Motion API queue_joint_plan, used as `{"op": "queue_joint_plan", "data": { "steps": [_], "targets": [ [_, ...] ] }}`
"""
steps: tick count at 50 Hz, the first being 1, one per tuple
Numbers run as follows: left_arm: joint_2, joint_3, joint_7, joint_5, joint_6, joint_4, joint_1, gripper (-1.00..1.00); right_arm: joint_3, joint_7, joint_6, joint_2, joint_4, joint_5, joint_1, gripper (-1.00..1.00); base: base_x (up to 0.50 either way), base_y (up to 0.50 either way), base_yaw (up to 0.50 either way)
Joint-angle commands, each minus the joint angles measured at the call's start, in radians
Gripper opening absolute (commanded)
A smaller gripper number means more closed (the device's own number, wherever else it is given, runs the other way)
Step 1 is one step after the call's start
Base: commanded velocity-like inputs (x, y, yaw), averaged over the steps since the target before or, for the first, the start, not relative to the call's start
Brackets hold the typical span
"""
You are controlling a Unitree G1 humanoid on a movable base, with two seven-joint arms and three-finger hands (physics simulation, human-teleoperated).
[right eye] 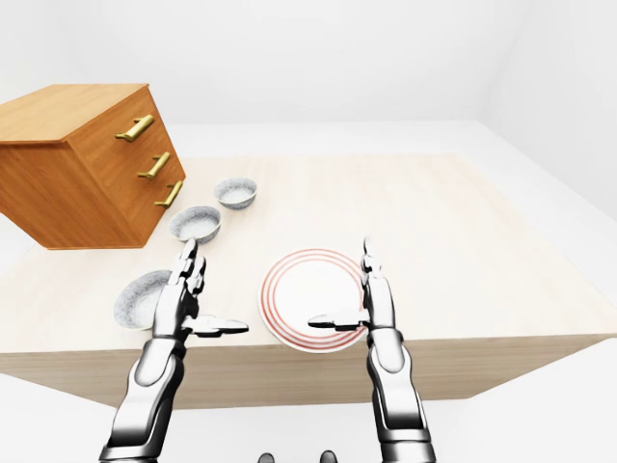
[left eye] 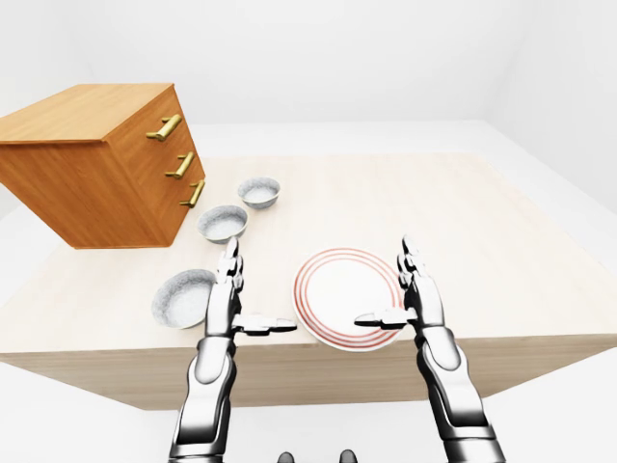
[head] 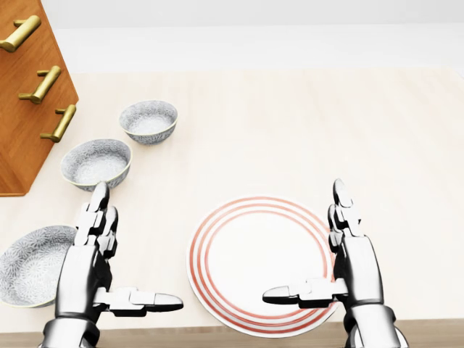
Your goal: Put the bowl in the middle on the plate.
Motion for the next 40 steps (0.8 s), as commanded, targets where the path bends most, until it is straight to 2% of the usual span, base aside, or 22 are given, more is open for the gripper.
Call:
{"op": "queue_joint_plan", "data": {
  "steps": [1,2,3,4,7,8,9,10,11,12,13,18,20,22,25,26,27,29,33,35,38,40],
  "targets": [
    [0.043,0.041,-0.129,0.066,-0.018,-0.158,0.072,1.0,-0.072,0.042,0.047,-0.077,-0.06,-0.154,-0.008,1.0,0.0,0.0,0.0],
    [0.038,0.046,-0.134,0.071,-0.017,-0.159,0.072,1.0,-0.079,0.057,0.04,-0.082,-0.055,-0.171,-0.008,1.0,0.0,0.0,0.0],
    [0.042,0.057,-0.175,0.042,0.022,-0.18,0.076,1.0,-0.092,0.074,0.04,-0.076,-0.059,-0.158,-0.007,1.0,0.0,0.0,0.0],
    [0.045,0.059,-0.185,0.057,0.002,-0.177,0.078,1.0,-0.1,0.08,0.043,-0.078,-0.054,-0.162,-0.01,1.0,0.0,0.0,0.0],
    [0.042,0.072,-0.183,0.092,-0.029,-0.189,0.075,1.0,-0.118,0.098,0.024,-0.088,-0.045,-0.187,-0.009,1.0,0.0,0.0,0.0],
    [0.039,0.072,-0.186,0.096,-0.02,-0.201,0.076,1.0,-0.121,0.102,0.022,-0.088,-0.043,-0.188,-0.01,1.0,0.0,0.0,0.0],
    [0.039,0.077,-0.178,0.108,-0.032,-0.2,0.069,1.0,-0.125,0.104,0.014,-0.091,-0.041,-0.197,-0.012,1.0,0.0,0.0,0.0],
    [0.038,0.081,-0.183,0.106,-0.018,-0.213,0.067,1.0,-0.126,0.109,0.018,-0.091,-0.048,-0.203,-0.011,1.0,0.0,0.0,0.0],
    [0.038,0.082,-0.184,0.106,-0.017,-0.213,0.066,1.0,-0.127,0.11,0.018,-0.091,-0.048,-0.204,-0.011,1.0,0.0,0.0,0.0],
    [0.04,0.089,-0.193,0.102,0.019,-0.259,0.067,1.0,-0.132,0.113,0.018,-0.099,-0.063,-0.223,-0.008,1.0,0.0,0.0,0.0],
    [0.049,0.099,-0.201,0.114,0.037,-0.286,0.064,1.0,-0.143,0.131,0.035,-0.105,-0.085,-0.222,-0.007,1.0,0.0,0.0,0.0],
    [0.074,0.128,-0.289,0.164,0.06,-0.348,0.072,1.0,-0.185,0.189,0.057,-0.134,-0.135,-0.275,0.001,1.0,0.0,0.0,0.0],
    [0.081,0.164,-0.327,0.158,0.105,-0.396,0.069,1.0,-0.218,0.233,0.061,-0.158,-0.186,-0.318,0.019,1.0,0.0,0.0,0.0],
    [0.083,0.194,-0.356,0.15,0.105,-0.428,0.066,1.0,-0.261,0.285,0.074,-0.163,-0.232,-0.319,0.031,1.0,0.0,0.0,0.0],
    [0.094,0.226,-0.384,0.165,0.105,-0.467,0.059,1.0,-0.324,0.358,0.074,-0.184,-0.286,-0.356,0.07,1.0,0.0,0.0,0.0],
    [0.095,0.238,-0.388,0.171,0.105,-0.472,0.054,1.0,-0.344,0.381,0.05,-0.192,-0.297,-0.38,0.084,1.0,0.0,0.0,0.0],
    [0.104,0.248,-0.396,0.182,0.105,-0.451,0.051,1.0,-0.374,0.403,0.041,-0.199,-0.307,-0.39,0.085,1.0,0.0,0.0,0.0],
    [0.111,0.265,-0.419,0.19,0.099,-0.456,0.047,1.0,-0.42,0.454,0.06,-0.202,-0.333,-0.39,0.077,1.0,0.0,0.0,0.0],
    [0.144,0.327,-0.467,0.19,0.105,-0.488,0.026,1.0,-0.521,0.526,0.037,-0.26,-0.323,-0.396,0.06,1.0,0.0,0.0,0.0],
    [0.152,0.357,-0.498,0.182,0.105,-0.522,0.02,1.0,-0.562,0.573,0.052,-0.278,-0.337,-0.387,0.053,1.0,0.0,0.0,0.0],
    [0.16,0.389,-0.509,0.18,0.105,-0.505,0.011,1.0,-0.608,0.606,0.042,-0.301,-0.343,-0.392,0.046,1.0,0.0,0.0,0.0],
    [0.176,0.426,-0.519,0.167,0.105,-0.489,0.008,1.0,-0.68,0.655,0.028,-0.338,-0.337,-0.371,0.052,1.0,0.0,0.0,0.0]
  ]
}}
